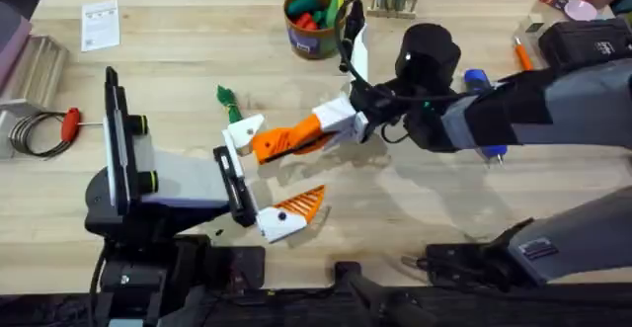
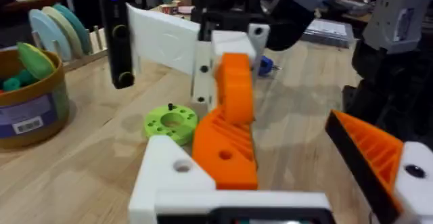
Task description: Pick up the gripper from the table and insert it into the empty holder that is missing its gripper. Then pick up a screw, insert it into the mounting hole, and use the screwdriver to tighten it. Finally, clean up the table by picking up the vegetable and placing it into the bucket.
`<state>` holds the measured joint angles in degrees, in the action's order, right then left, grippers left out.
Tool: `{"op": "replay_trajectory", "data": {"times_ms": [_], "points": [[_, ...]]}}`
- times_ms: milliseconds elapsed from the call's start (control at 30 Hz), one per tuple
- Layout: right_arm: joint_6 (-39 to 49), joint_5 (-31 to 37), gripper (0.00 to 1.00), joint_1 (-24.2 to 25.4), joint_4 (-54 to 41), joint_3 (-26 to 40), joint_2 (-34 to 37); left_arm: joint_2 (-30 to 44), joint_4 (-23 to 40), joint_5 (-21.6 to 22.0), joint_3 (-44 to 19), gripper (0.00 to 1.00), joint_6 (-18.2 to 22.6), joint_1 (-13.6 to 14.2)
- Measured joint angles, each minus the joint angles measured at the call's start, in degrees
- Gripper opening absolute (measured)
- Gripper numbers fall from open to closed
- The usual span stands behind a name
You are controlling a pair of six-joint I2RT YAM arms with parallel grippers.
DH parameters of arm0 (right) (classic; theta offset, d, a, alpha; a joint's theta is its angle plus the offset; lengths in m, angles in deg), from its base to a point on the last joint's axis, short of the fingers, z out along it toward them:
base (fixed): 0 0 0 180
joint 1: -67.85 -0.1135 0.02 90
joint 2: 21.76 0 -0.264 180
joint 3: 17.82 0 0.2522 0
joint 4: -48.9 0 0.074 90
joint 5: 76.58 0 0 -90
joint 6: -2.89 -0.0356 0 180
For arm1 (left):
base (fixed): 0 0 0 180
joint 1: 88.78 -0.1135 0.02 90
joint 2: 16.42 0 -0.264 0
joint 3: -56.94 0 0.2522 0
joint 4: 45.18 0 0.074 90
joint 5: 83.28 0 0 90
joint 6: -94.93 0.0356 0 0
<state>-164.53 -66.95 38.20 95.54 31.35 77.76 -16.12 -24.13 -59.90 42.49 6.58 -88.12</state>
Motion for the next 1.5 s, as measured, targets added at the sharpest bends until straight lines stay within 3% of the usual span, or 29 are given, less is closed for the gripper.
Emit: {"op": "replay_trajectory", "data": {"times_ms": [600, 933, 1500], "points": [[-0.7, 1.5, 0.007, -1.1, 0.0, 2.7, 2.3, 0.0, 0.0, 0.3, 0.0, 0.985, -0.2, -0.1], [-2.1, 1.6, 0.007, -1.5, 0.5, 8.2, 7.4, 0.0, -0.1, 0.9, 0.0, 0.987, -0.9, -0.2], [-2.3, 2.6, 0.007, -2.8, 0.0, 9.4, 7.5, 0.0, -0.2, 1.8, 0.0, 0.985, -0.8, -0.4]]}}
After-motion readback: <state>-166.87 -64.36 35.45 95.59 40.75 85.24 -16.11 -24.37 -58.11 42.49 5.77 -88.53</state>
